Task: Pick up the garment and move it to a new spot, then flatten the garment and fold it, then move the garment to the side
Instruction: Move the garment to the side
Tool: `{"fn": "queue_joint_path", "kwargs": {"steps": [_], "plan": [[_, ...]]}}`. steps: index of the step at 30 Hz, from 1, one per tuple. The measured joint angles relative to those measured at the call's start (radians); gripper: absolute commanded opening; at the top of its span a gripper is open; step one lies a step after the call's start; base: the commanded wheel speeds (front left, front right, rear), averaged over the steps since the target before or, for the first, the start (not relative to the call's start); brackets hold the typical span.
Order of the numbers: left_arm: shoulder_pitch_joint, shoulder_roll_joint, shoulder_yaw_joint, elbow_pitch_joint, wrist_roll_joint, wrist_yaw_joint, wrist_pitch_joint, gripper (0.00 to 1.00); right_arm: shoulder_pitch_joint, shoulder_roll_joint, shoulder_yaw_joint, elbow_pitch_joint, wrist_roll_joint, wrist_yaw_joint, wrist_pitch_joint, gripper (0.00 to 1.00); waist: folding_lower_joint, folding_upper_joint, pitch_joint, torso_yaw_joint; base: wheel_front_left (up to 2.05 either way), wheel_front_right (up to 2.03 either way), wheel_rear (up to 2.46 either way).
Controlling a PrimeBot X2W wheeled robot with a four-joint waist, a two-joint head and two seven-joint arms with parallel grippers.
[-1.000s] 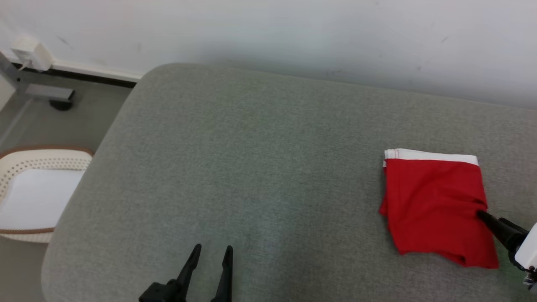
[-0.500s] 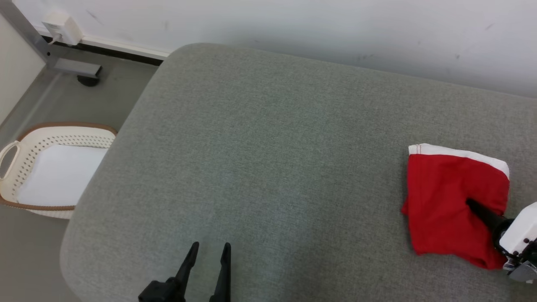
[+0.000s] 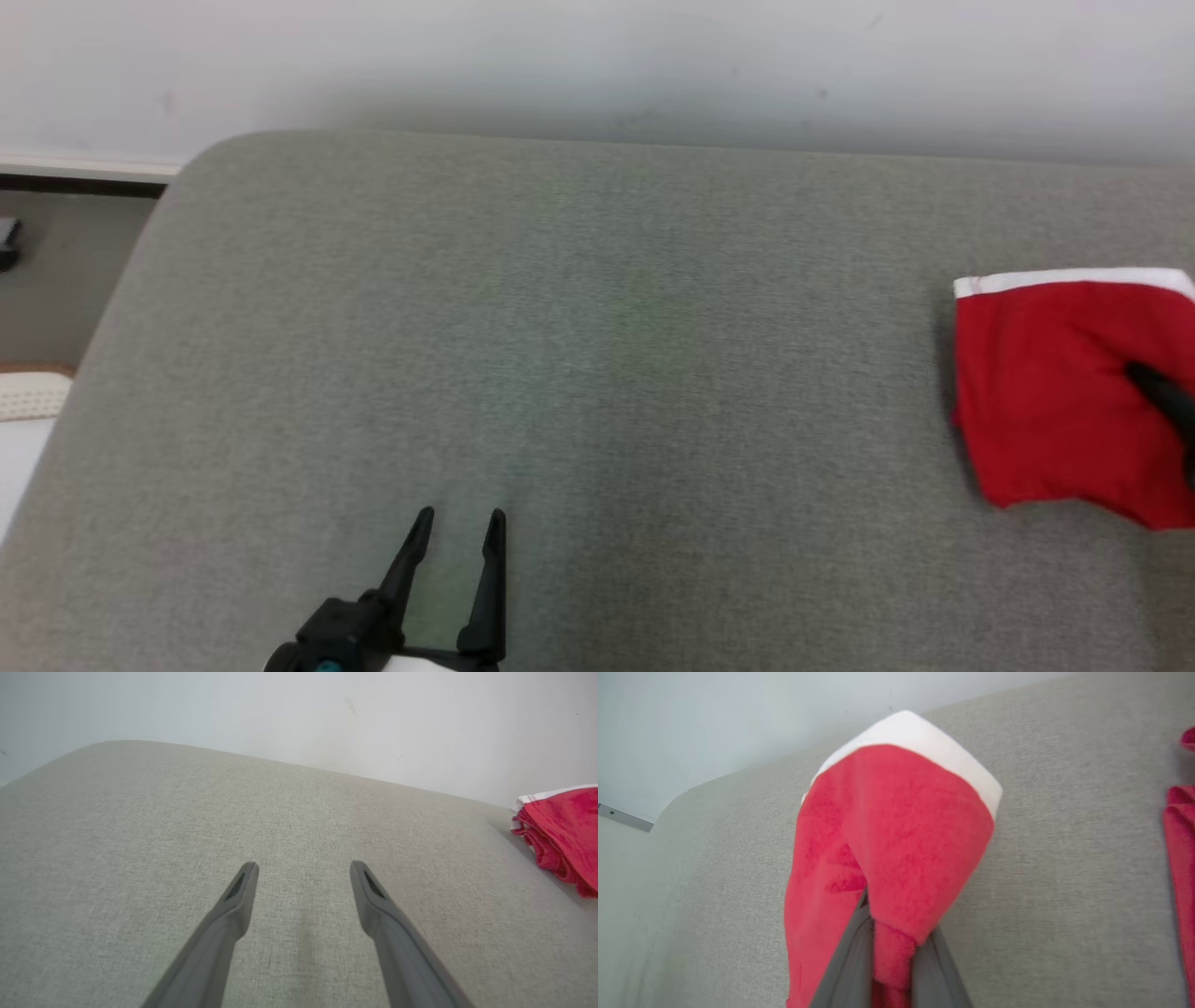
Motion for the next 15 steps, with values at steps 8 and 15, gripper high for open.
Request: {"fn": "queue_joint_path", "kwargs": {"steps": [8, 15], "plan": [[-0.043, 0.000, -0.006, 0.004, 0.012, -0.010, -0.001, 1.00, -0.065, -0.131, -0.075, -0.010, -0.054, 0.000, 0.027, 0.00, -0.0001, 0.0001, 0.044, -0.121, 0.00, 0.00, 0.00], [-0.078, 0.000, -0.014, 0.021, 0.033, -0.025, -0.001, 1.00, -0.141, -0.173, -0.159, 0.056, -0.130, 0.000, 0.056, 0.00, 0.0001, 0.0000, 0.116, -0.154, 0.00, 0.00, 0.00]]}}
